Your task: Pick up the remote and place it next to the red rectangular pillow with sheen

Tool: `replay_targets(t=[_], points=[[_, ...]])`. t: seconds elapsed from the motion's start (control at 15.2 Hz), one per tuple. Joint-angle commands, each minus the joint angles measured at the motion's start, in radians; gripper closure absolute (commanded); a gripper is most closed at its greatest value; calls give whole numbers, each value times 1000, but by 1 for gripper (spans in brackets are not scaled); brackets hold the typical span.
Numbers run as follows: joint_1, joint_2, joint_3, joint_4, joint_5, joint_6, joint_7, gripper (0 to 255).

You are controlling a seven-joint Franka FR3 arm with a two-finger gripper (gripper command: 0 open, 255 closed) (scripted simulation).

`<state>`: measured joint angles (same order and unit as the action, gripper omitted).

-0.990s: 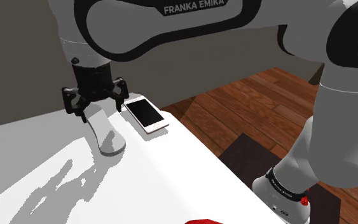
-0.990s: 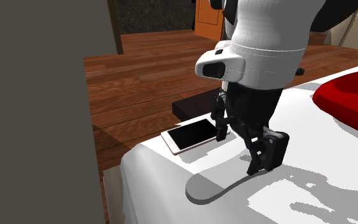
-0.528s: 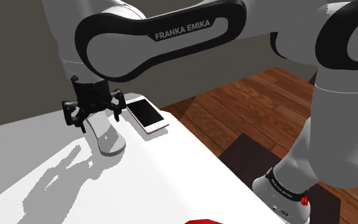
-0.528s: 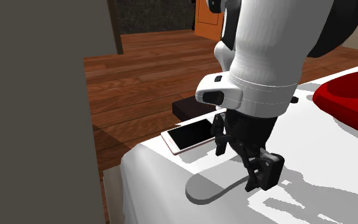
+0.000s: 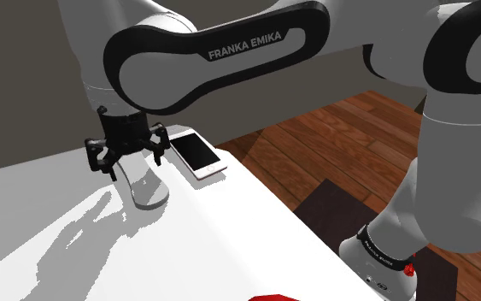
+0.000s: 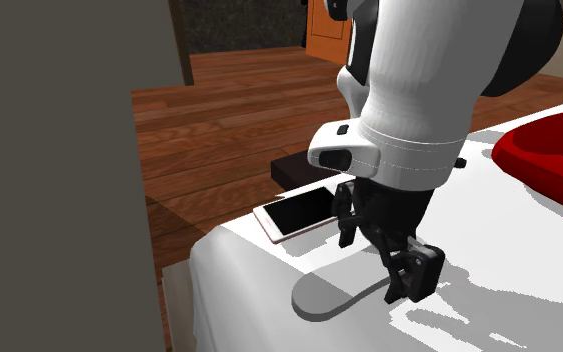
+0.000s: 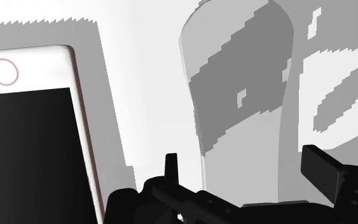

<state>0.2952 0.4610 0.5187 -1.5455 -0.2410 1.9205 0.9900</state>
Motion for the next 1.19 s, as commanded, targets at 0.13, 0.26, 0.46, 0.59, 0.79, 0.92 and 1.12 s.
replay_targets(t=[0.13,0.26,0.46,0.59,0.79,0.92,1.12], points=[[0,0,0,0,0,0,0,255],[0,0,0,0,0,0,0,255],[0,0,0,0,0,0,0,255],[0,0,0,0,0,0,0,255],[1,-10,3,27,6,-35,-5,255],[1,-15,5,46,10,-59,-7,255],[3,-21,8,78,15,-96,-11,255]])
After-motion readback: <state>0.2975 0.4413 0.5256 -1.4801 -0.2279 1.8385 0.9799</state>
